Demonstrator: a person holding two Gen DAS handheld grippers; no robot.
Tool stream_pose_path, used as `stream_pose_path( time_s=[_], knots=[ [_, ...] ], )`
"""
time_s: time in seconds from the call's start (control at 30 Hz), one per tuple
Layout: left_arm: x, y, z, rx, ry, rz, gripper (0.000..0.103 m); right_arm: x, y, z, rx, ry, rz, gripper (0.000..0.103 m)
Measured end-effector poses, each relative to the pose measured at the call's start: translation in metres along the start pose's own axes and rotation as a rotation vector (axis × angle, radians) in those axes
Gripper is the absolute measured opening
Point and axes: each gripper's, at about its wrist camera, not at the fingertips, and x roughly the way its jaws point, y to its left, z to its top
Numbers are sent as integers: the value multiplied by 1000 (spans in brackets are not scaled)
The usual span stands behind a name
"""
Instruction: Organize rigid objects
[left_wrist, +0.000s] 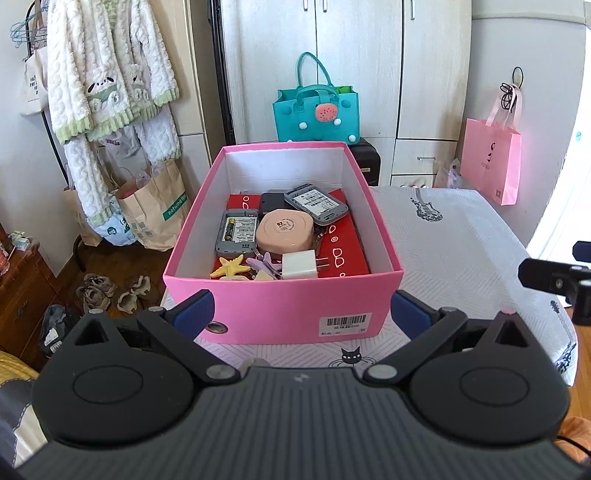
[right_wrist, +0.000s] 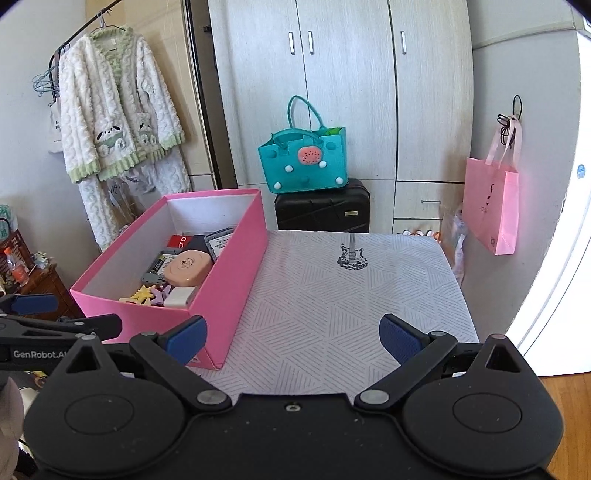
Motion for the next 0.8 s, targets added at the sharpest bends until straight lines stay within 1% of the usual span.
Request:
stream_pose_path(
  time_s=[0.27, 0.57, 0.8],
  knots=[
    [-4, -3, -2, -17, -27, -14, 103, -3, -3, -2, 15, -9, -27, 101],
    [-6, -7, -4, -13, -25, -16, 103, -3, -10, -7, 36, -10, -43, 101],
    [-8, -8, -6, -17, -21, -8, 103, -5, -10, -10, 22, -11, -42, 101]
  ],
)
